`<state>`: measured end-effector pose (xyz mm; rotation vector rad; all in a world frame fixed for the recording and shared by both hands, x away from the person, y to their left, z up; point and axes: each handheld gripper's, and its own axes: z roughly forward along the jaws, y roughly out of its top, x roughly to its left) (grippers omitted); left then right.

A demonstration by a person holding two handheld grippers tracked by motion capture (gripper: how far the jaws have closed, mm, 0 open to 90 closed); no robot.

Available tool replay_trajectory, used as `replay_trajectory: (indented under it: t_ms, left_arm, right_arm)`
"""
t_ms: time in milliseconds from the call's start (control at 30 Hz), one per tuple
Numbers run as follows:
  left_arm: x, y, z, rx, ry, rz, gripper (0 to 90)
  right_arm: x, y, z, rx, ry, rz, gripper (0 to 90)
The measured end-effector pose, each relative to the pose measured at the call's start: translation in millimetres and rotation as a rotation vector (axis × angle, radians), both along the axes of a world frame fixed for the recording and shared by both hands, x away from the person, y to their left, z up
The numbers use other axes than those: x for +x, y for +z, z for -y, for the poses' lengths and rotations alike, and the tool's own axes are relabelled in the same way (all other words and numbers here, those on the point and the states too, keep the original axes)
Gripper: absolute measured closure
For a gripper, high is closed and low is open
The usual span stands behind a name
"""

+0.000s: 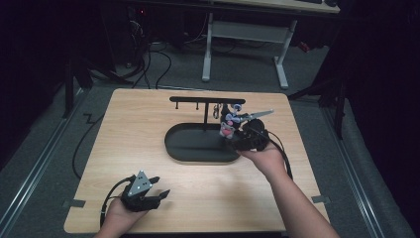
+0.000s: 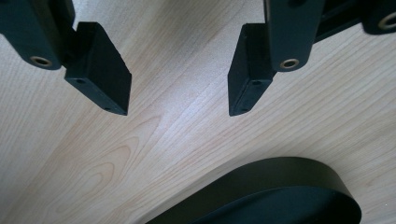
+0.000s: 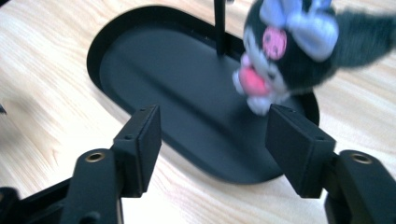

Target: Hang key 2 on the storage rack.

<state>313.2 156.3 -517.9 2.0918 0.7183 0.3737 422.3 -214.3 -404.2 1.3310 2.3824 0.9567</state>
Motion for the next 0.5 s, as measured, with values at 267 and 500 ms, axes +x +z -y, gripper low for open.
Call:
replay_trajectory:
  t_ms: [267, 500]
  left_arm:
    - [0.1, -2.8, 2.4, -0.011, -0.009, -0.014, 37.9]
    - [-2.3, 0.2, 7.3, -0.018, -0.02, -0.008, 35.4]
  right_arm:
    - [-44.5, -36.6, 28.0, 0.116, -0.041, 0.07, 28.8]
    - [-91.2, -82.7, 65.3, 0.177, -0.113, 0.138, 23.0]
